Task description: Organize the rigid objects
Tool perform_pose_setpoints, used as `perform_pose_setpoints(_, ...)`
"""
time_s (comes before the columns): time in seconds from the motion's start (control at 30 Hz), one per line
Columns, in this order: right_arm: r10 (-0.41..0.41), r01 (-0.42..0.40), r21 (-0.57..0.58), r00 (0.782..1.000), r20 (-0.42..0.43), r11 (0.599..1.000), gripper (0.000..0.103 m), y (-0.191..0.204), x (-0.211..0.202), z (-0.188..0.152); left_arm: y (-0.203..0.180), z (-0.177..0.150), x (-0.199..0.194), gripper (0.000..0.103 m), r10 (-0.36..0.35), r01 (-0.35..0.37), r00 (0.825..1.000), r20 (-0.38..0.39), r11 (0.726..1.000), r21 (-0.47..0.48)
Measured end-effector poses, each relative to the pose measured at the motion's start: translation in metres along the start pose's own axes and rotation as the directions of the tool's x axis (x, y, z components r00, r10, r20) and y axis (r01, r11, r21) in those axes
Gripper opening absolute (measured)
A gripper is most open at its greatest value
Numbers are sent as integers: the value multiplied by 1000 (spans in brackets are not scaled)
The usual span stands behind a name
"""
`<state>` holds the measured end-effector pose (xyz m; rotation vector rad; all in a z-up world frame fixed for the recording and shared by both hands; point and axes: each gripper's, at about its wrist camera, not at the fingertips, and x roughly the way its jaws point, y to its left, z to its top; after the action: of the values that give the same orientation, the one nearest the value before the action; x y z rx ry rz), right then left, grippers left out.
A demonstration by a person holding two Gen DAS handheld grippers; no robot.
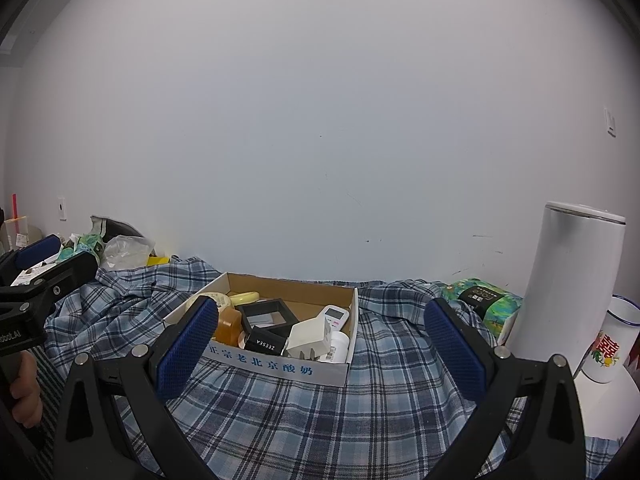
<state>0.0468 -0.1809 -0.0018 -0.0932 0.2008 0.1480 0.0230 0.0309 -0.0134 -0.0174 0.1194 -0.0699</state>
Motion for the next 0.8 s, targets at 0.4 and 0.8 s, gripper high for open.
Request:
perform_pose_setpoints(0.4,-2,2,-1,1000,2,1000,103,0,-1,0,0,0,-1,103,-4,4,1000,0,1000,-2)
perform_pose_setpoints(0.8,-2,2,-1,1000,5,1000,103,0,-1,0,0,0,-1,103,-11,11,1000,-1,1000,-2)
